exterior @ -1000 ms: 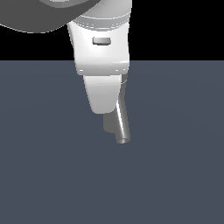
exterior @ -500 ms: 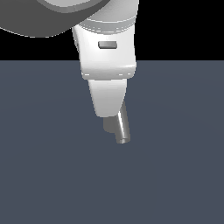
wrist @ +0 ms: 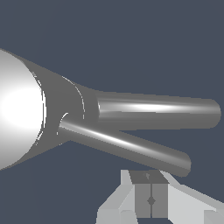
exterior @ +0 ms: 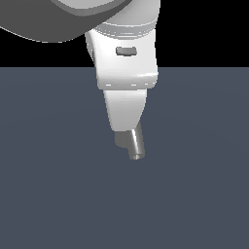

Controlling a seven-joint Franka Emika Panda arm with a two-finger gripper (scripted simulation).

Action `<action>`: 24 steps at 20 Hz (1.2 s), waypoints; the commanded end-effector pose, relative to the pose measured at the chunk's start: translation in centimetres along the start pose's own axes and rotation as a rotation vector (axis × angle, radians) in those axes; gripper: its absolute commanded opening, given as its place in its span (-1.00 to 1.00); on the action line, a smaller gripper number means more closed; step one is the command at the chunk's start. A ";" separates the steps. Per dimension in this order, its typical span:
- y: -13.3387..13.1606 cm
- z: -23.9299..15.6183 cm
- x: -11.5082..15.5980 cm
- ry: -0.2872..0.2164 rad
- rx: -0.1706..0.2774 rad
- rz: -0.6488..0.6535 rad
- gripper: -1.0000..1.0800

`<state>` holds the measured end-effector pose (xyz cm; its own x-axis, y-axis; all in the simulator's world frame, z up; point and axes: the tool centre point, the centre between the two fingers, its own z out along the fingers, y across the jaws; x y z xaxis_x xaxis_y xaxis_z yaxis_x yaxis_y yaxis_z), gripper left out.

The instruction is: Turn on the faucet by rotating a designated handle.

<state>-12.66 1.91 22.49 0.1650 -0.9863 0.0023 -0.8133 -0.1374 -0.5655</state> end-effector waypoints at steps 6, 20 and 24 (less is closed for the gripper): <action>0.4 0.0 2.2 0.009 -0.002 0.014 -1.00; 1.0 0.0 5.9 0.013 -0.006 0.019 -1.00; 1.2 0.0 7.1 0.014 -0.007 0.020 -1.00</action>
<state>-12.30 -3.29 22.19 0.1794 -0.9838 0.0020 -0.8113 -0.1491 -0.5653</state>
